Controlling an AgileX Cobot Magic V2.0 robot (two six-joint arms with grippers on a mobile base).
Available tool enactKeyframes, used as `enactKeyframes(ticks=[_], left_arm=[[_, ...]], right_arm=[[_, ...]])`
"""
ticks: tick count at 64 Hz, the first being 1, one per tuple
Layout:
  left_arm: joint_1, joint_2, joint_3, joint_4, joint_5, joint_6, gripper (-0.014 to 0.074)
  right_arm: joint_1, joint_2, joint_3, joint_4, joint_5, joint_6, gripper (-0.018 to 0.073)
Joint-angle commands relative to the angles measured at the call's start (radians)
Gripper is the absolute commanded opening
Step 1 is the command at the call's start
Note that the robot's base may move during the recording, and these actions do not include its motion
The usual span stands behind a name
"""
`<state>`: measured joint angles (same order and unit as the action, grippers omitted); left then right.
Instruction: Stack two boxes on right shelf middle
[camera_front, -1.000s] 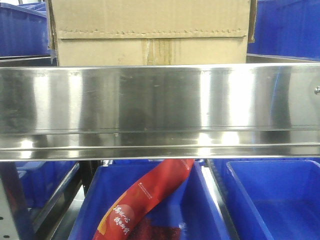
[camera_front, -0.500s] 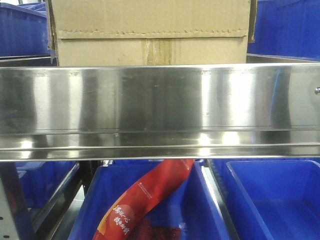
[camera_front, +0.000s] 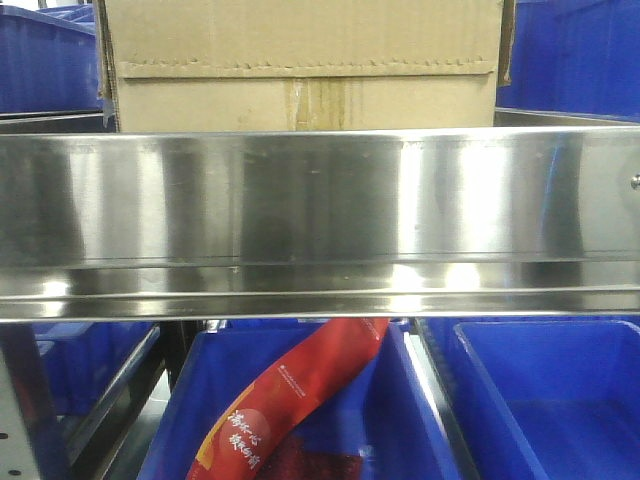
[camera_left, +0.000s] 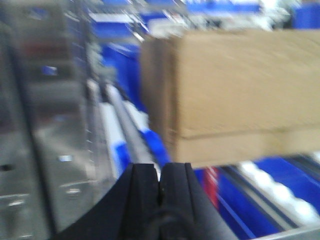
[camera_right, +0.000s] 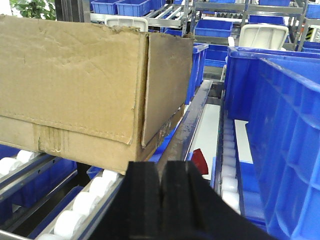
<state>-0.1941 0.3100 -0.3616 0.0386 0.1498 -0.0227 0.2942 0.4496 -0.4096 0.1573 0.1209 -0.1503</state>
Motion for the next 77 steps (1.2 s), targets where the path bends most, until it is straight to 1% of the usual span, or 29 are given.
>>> enactKeyframes(ticks=[1, 13, 20, 23, 25, 41, 77], left_arm=[[0.061, -0.068, 0.078, -0.039, -0.064, 0.04, -0.0111], [0.138, -0.222, 0.268, -0.039, -0.123, 0.04, -0.0111], [0.161, -0.302, 0.362, -0.039, -0.172, 0.04, -0.0111], [0.173, -0.31, 0.362, -0.039, -0.185, 0.04, -0.0111], [0.178, -0.31, 0.362, -0.039, -0.112, 0.04, -0.0111], [0.214, -0.31, 0.362, -0.039, -0.115, 0.04, -0.0111], [0.214, -0.31, 0.362, -0.039, -0.115, 0.04, -0.0111]], right_arm=[[-0.003, -0.006, 0.0, -0.007, -0.026, -0.007, -0.0154], [-0.003, -0.006, 0.0, -0.007, -0.026, -0.007, -0.0154], [-0.003, -0.006, 0.0, -0.007, -0.026, -0.007, -0.0154], [-0.003, -0.006, 0.0, -0.007, -0.026, -0.007, -0.0154], [-0.003, -0.006, 0.0, -0.007, -0.026, -0.007, -0.0154], [-0.003, -0.006, 0.0, -0.007, -0.026, -0.007, -0.0154], [-0.003, -0.006, 0.0, -0.007, -0.026, -0.007, -0.0154]])
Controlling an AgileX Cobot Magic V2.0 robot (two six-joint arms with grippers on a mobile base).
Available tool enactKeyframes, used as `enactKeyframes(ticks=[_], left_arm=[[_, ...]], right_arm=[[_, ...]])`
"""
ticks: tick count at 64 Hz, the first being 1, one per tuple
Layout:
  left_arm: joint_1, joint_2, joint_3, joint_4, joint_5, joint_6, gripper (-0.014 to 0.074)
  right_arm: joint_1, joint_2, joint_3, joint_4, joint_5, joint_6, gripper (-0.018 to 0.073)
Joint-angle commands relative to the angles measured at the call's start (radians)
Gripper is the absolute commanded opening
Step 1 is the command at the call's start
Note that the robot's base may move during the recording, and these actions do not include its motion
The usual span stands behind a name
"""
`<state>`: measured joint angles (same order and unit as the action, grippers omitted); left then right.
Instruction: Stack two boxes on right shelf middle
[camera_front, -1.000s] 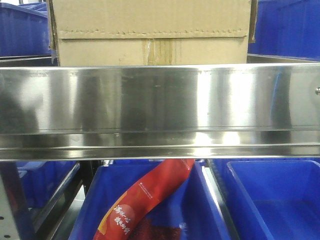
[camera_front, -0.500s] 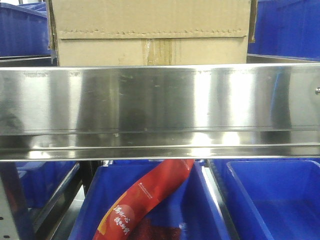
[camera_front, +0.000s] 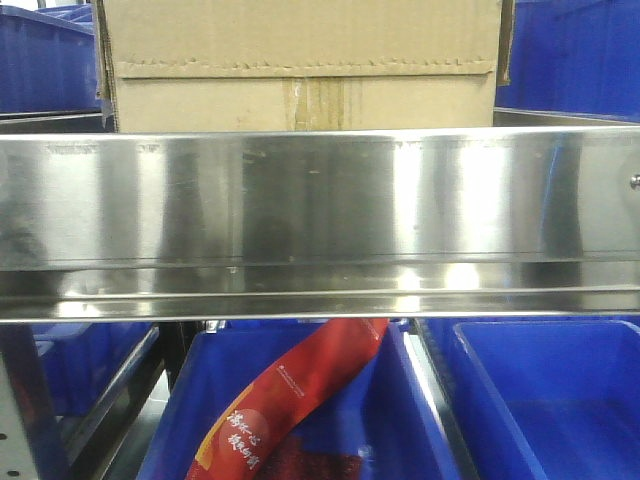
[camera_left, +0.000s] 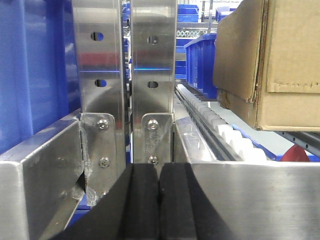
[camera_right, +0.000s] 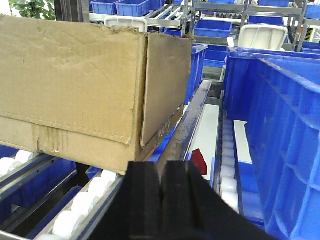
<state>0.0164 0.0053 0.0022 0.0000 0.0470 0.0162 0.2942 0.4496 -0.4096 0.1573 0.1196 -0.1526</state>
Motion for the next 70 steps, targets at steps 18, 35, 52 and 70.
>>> enactKeyframes(ticks=[18, 35, 52, 70], left_arm=[[0.003, -0.005, -0.002, 0.0, -0.012, 0.001, -0.0111], [0.003, -0.005, -0.002, 0.0, -0.012, 0.001, -0.0111], [0.003, -0.005, -0.002, 0.0, -0.012, 0.001, -0.0111], [0.003, -0.005, -0.002, 0.0, -0.012, 0.001, -0.0111]], right_arm=[[-0.003, -0.006, 0.003, -0.007, -0.023, -0.005, -0.0154], [-0.023, -0.033, 0.032, -0.087, -0.024, 0.087, -0.0154], [-0.239, -0.268, 0.218, -0.08, -0.024, 0.136, -0.0154], [-0.313, -0.45, 0.4, -0.068, -0.031, 0.136, -0.0154]])
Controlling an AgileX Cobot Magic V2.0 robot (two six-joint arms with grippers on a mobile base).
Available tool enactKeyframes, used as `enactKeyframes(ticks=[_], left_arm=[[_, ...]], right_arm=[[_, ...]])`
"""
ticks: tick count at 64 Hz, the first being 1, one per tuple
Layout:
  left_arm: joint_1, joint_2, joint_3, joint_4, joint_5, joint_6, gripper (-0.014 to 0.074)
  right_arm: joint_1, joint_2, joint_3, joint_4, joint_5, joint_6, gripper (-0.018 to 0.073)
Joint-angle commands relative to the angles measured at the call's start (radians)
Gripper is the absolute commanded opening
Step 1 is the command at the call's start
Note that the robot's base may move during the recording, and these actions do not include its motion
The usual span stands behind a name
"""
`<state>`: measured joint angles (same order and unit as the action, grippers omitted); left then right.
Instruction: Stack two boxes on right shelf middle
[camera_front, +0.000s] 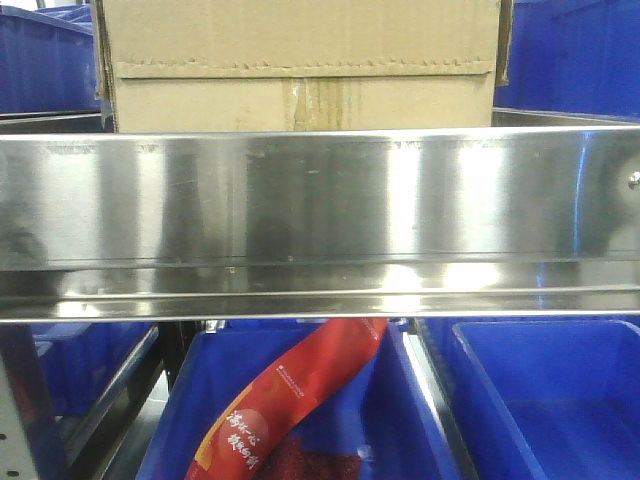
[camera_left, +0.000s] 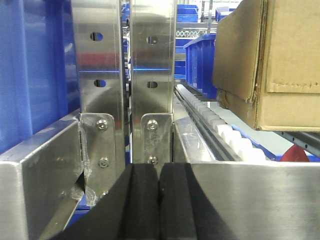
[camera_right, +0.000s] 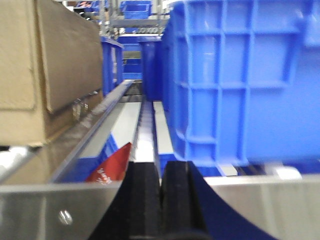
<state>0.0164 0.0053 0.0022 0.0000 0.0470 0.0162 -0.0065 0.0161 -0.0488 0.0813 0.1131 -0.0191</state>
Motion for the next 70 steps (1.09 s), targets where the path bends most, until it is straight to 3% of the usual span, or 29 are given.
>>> enactKeyframes(ticks=[1, 70], left_arm=[[0.003, -0.005, -0.002, 0.0, -0.012, 0.001, -0.0111], [0.003, -0.005, -0.002, 0.0, -0.012, 0.001, -0.0111]], right_arm=[[-0.012, -0.016, 0.046, 0.008, -0.039, 0.003, -0.0154], [-0.011, -0.016, 0.049, 0.008, -0.04, 0.003, -0.0154]])
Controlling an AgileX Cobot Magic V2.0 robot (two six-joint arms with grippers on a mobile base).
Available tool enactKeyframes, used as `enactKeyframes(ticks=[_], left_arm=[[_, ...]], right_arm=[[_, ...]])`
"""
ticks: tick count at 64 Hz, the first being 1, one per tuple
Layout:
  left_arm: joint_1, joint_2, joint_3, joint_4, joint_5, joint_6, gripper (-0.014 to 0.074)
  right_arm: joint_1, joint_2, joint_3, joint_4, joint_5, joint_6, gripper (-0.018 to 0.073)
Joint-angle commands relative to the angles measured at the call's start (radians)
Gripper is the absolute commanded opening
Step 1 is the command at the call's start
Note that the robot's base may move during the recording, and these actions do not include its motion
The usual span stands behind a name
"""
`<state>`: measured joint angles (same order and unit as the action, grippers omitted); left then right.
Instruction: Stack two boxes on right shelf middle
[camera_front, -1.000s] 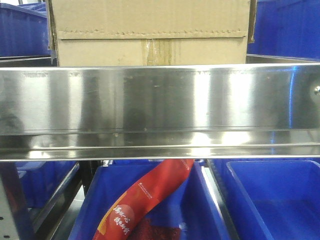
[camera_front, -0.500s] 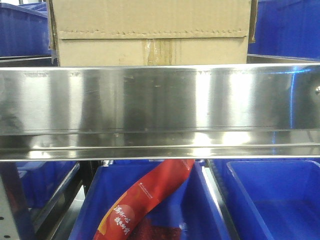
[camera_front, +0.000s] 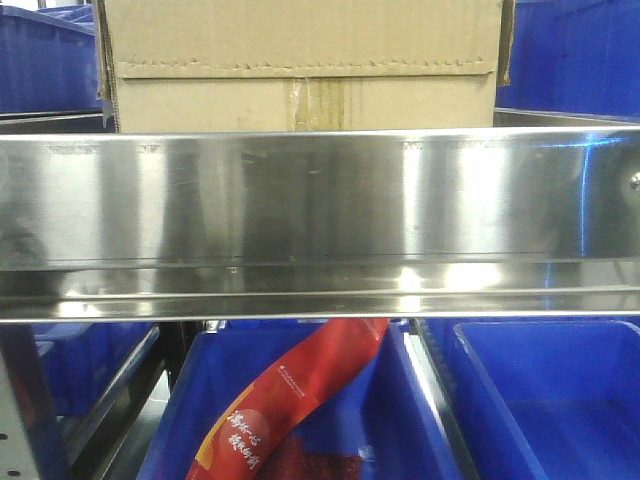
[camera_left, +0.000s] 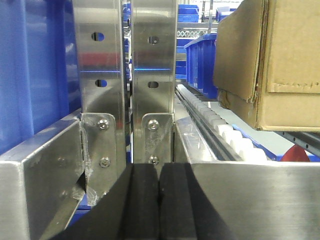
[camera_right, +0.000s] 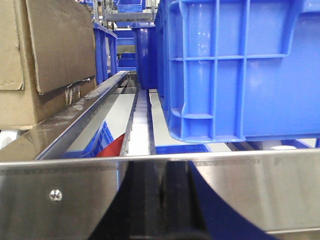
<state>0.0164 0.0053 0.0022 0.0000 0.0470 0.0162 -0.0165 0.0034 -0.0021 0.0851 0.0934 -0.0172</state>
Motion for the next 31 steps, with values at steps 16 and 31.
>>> enactKeyframes(ticks=[16, 31], left_arm=[[0.003, -0.005, -0.002, 0.0, -0.012, 0.001, -0.0111], [0.003, -0.005, -0.002, 0.0, -0.012, 0.001, -0.0111]], right_arm=[[-0.001, -0.003, 0.002, 0.004, -0.02, 0.001, -0.0154], [-0.001, -0.003, 0.002, 0.004, -0.02, 0.001, -0.0154]])
